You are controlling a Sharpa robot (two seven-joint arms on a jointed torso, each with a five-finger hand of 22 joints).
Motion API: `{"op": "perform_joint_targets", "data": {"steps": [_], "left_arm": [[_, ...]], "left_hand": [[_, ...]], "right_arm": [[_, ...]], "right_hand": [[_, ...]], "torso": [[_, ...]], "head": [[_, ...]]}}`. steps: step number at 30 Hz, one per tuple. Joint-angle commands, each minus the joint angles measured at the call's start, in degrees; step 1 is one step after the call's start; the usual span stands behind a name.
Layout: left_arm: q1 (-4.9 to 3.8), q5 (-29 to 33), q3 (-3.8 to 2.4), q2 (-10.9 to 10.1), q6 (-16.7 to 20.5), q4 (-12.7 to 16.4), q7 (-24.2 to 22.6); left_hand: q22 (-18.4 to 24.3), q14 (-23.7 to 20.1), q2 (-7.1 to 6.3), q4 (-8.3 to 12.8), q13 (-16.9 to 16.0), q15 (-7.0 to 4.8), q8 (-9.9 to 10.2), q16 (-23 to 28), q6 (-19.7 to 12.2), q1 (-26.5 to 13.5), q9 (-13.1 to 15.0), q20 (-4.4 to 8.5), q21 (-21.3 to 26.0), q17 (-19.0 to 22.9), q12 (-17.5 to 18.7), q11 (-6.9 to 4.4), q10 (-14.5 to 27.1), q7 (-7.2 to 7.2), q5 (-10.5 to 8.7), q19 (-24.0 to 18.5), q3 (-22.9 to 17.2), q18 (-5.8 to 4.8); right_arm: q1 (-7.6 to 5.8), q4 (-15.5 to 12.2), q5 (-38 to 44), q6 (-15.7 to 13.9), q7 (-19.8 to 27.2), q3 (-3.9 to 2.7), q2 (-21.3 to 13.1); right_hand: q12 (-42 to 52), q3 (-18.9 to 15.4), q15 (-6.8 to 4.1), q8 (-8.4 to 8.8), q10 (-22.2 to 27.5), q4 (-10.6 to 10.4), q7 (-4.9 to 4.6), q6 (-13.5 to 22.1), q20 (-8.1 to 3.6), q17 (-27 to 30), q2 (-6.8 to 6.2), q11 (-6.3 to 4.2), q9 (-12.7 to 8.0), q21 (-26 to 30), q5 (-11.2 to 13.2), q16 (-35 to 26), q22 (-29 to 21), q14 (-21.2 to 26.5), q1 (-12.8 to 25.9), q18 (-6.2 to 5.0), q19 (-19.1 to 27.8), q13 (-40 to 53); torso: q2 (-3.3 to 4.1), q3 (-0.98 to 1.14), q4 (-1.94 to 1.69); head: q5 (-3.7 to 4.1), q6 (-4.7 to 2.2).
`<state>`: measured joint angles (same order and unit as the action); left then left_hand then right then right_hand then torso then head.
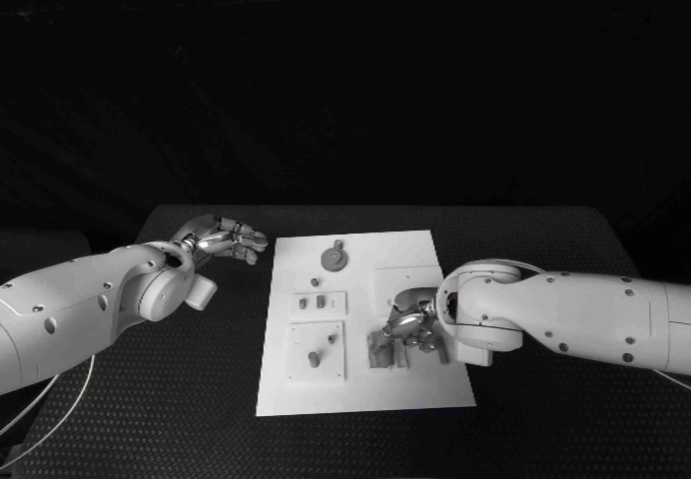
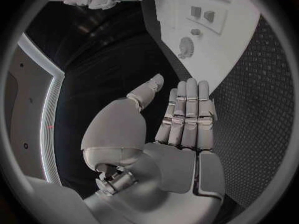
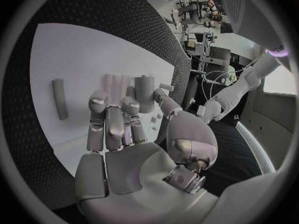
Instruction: Assemble the parts on the task board
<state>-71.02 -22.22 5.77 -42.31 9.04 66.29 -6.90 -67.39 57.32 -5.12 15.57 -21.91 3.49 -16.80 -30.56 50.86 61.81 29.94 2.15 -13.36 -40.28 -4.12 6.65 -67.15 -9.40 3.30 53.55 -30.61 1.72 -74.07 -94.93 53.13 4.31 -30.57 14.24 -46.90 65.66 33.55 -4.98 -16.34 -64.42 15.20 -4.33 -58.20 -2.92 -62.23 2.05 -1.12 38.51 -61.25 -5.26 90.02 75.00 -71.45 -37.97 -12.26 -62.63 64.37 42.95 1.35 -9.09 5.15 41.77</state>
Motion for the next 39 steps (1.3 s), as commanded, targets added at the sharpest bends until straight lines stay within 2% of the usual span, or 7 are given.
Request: {"op": "perform_joint_targets", "data": {"steps": [1, 6, 16, 23, 28, 35, 39], "left_arm": [[-0.05, 0.35, -0.03, -0.01, -0.62, 0.17, -0.31], [-0.05, 0.35, -0.03, -0.05, -0.62, 0.2, -0.29], [-0.05, 0.35, -0.03, -0.12, -0.64, 0.29, -0.26], [-0.05, 0.35, -0.03, -0.16, -0.63, 0.35, -0.26], [-0.05, 0.35, -0.03, -0.3, -0.61, 0.38, -0.24], [-0.06, 0.35, -0.03, -0.36, -0.61, 0.42, -0.24], [-0.06, 0.35, -0.03, -0.36, -0.57, 0.45, -0.24]], "left_hand": [[-0.1, 0.12, -0.14, -0.33, 0.08, 0.14, -0.07, 0.22, 0.09, -0.61, -0.08, -0.06, 0.39, -0.08, -0.07, -0.08, 0.35, -0.23, 0.09, 0.13, 0.02, 0.6], [-0.11, 0.12, -0.14, -0.35, 0.08, 0.14, -0.07, 0.24, 0.09, -0.64, -0.08, -0.07, 0.4, -0.1, -0.07, -0.08, 0.35, -0.23, 0.08, 0.13, 0.03, 0.6], [-0.13, 0.13, -0.14, -0.37, 0.09, 0.14, -0.08, 0.29, 0.1, -0.66, -0.08, -0.07, 0.43, -0.16, -0.08, -0.08, 0.35, -0.23, 0.08, 0.13, 0.03, 0.59], [-0.14, 0.14, -0.14, -0.39, 0.09, 0.14, -0.08, 0.33, 0.1, -0.68, -0.08, -0.07, 0.45, -0.2, -0.08, -0.08, 0.35, -0.23, 0.08, 0.14, 0.02, 0.59], [-0.15, 0.15, -0.15, -0.39, 0.1, 0.15, -0.08, 0.35, 0.1, -0.68, -0.08, -0.07, 0.46, -0.22, -0.08, -0.08, 0.34, -0.23, 0.08, 0.14, 0.02, 0.59], [-0.17, 0.15, -0.15, -0.41, 0.1, 0.15, -0.08, 0.38, 0.11, -0.69, -0.08, -0.08, 0.48, -0.25, -0.08, -0.08, 0.34, -0.23, 0.08, 0.14, 0.02, 0.59], [-0.17, 0.16, -0.15, -0.41, 0.1, 0.15, -0.08, 0.39, 0.11, -0.7, -0.08, -0.07, 0.49, -0.27, -0.08, -0.08, 0.34, -0.23, 0.08, 0.15, 0.02, 0.59]], "right_arm": [[0.01, 0.37, 0.45, 0.49, -0.57, -0.03, 0.06], [0.01, 0.47, 0.38, 1.84, -0.79, -0.03, 0.21], [0.25, 0.89, 1.43, 1.36, -0.81, -0.03, 0.64], [1.21, 2.19, 1.77, 1.08, -0.86, -0.04, 1.4], [1.85, 2.71, 2.39, 0.63, -0.83, -0.04, 1.77], [1.93, 2.93, 2.81, 0.9, -0.79, -0.04, 1.83], [1.96, 2.92, 2.71, 0.93, -0.75, -0.04, 1.87]], "right_hand": [[0.11, -0.01, -2.09, 0.36, -0.16, -0.3, -0.63, -1.2, -0.08, 0.02, 0.46, -0.21, -0.05, -0.1, -0.18, -0.38, 0.82, -2.41, 0.05, -2.74, -0.36, -0.08], [0.11, 0.03, -2.09, 0.45, -0.14, -0.63, -0.63, -1.26, -0.09, 0.04, 0.12, -0.21, -0.13, -0.08, -0.18, -0.39, 0.84, -2.36, 0.51, -2.74, -0.33, -0.07], [0.06, 0.21, -2.07, 0.68, -0.05, -1.65, -0.64, -1.38, -0.09, 0.17, -0.58, -0.2, -0.3, 0.0, -0.17, -0.44, 0.86, -2.16, 1.65, -2.74, -0.19, -0.05], [0.04, 0.31, -2.07, 0.83, 0.02, -2.31, -0.64, -1.41, -0.11, 0.24, -1.18, -0.2, -0.4, 0.02, -0.16, -0.46, 0.89, -2.04, 2.41, -2.74, -0.12, -0.03], [0.01, 0.44, -2.08, 0.98, 0.1, -3.09, -0.64, -1.44, -0.16, 0.35, -2.28, -0.19, -0.49, 0.05, -0.16, -0.5, 0.89, -1.89, 3.33, -2.74, -0.06, -0.01], [-0.04, 0.72, -2.09, 1.14, 0.22, -3.83, -0.66, -1.41, -0.25, 0.61, -3.63, -0.18, -0.57, 0.1, -0.15, -0.55, 0.88, -1.66, 4.07, -2.74, -0.01, 0.01], [-0.1, 0.98, -2.07, 1.27, 0.34, -4.35, -0.69, -1.34, -0.32, 0.83, -4.93, -0.14, -0.61, 0.15, -0.15, -0.62, 0.87, -1.44, 4.51, -2.74, 0.04, 0.01]], "torso": [[-0.01, 0.04, 0.03], [-0.01, 0.06, 0.04], [-0.01, 0.07, 0.03], [0.0, 0.06, 0.0], [-0.01, 0.07, 0.02], [-0.01, 0.08, 0.05], [-0.01, 0.08, 0.06]], "head": [[-0.12, 0.12], [-0.17, 0.21], [-0.21, 0.31], [-0.36, 0.46], [-0.57, 0.7], [-0.66, 0.81], [-0.66, 0.82]]}}
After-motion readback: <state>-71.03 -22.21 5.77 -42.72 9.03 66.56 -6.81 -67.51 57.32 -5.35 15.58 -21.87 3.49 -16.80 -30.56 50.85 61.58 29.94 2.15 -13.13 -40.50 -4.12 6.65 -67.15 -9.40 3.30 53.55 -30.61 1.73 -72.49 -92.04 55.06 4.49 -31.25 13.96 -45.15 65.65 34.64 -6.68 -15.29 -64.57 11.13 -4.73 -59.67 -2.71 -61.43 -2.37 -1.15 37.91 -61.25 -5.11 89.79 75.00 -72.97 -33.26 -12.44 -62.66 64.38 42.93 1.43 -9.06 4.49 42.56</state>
